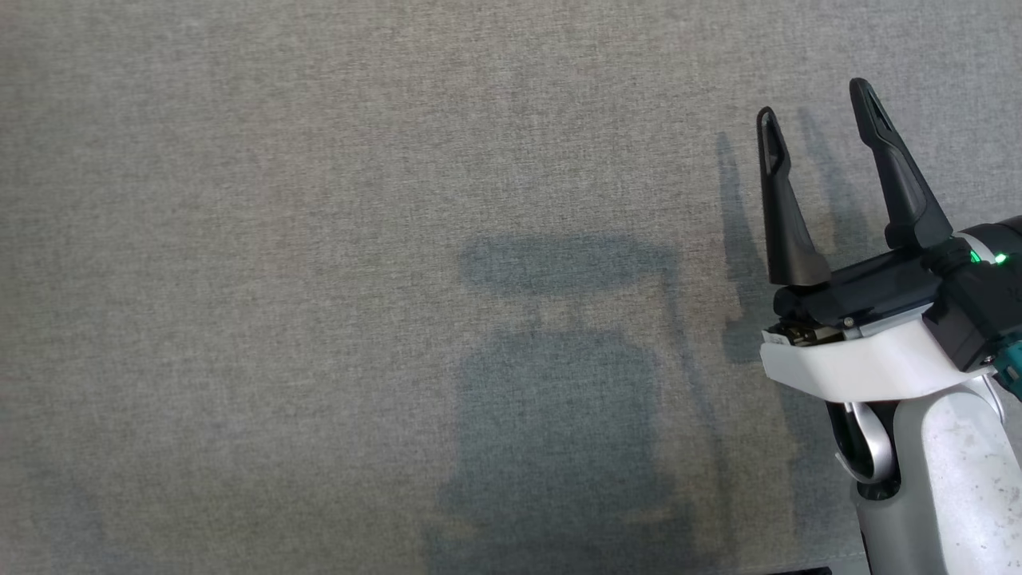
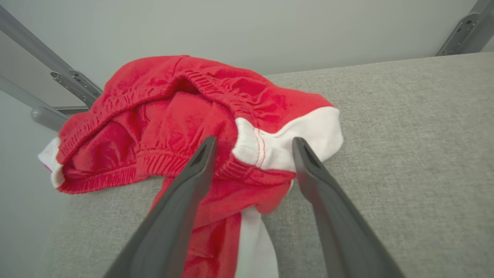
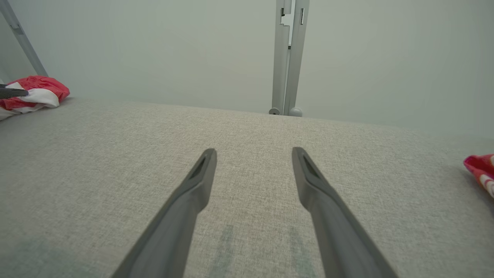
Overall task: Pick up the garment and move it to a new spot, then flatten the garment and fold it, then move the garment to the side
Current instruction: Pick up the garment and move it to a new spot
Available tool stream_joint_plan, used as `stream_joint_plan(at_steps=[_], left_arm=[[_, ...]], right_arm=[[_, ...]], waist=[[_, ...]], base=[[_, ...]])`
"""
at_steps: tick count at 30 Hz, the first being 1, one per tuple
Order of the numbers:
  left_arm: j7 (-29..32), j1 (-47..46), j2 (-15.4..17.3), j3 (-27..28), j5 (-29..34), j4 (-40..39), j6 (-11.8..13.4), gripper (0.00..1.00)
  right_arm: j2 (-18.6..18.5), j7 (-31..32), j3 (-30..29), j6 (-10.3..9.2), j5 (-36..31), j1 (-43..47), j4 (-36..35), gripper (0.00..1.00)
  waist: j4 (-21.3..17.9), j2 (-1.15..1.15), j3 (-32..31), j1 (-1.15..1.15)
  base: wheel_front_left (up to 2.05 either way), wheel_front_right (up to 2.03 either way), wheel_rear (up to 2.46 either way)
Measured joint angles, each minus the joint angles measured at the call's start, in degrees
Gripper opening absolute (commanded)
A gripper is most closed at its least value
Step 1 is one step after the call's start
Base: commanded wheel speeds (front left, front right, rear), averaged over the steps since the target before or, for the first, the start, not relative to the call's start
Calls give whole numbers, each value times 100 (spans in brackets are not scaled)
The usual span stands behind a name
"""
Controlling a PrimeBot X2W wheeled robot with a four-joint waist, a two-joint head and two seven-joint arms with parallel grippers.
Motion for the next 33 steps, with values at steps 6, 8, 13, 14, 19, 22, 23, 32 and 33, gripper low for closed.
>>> stream_joint_plan(at_steps=[6, 8, 13, 14, 19, 22, 23, 32, 33], left_arm=[[-264, -249, -56, -44, 86, 632, 51, 40], [-321, -305, -98, -131, 91, 744, 44, 0], [-547, -394, -109, -394, 58, 849, 16, 0], [-571, -408, -101, -499, 55, 771, 16, 0], [-623, -417, -12, -1134, -175, 135, 9, 0], [-577, -423, 91, -1468, -305, -313, 9, 0], [-550, -424, 122, -1595, -311, -491, 8, 0], [-252, -465, 34, -2447, -653, -2246, 7, 0], [-185, -443, -37, -2453, -747, -2439, 9, 0]], right_arm=[[12, 0, -21, 0, -9, 12, -48, 100], [22, -15, -32, 0, -14, 12, -36, 100], [49, -137, 10, 0, -5, 1, 138, 100], [51, -174, 10, 0, -3, 1, 186, 100], [75, -292, 19, 0, 118, 14, 516, 100], [83, -359, -7, 0, 200, 93, 716, 100], [86, -377, -26, 0, 214, 129, 780, 100], [90, -532, -226, 0, 528, 555, 1256, 100], [89, -539, -244, 0, 567, 605, 1301, 100]], waist=[[-173, 0, 157, 0], [-181, 0, 152, 0], [-171, 0, -64, 0], [-172, 0, -120, 0], [-199, 0, -506, 0], [-230, 0, -794, 0], [-243, 0, -896, 0], [-400, 0, -1931, -1], [-425, 0, -2056, -1]], base=[[0, 0, 0], [0, 0, 0], [0, 0, 0], [0, 0, 0], [0, 0, 0], [0, 0, 0], [0, 0, 0], [0, 0, 0], [0, 0, 0]])
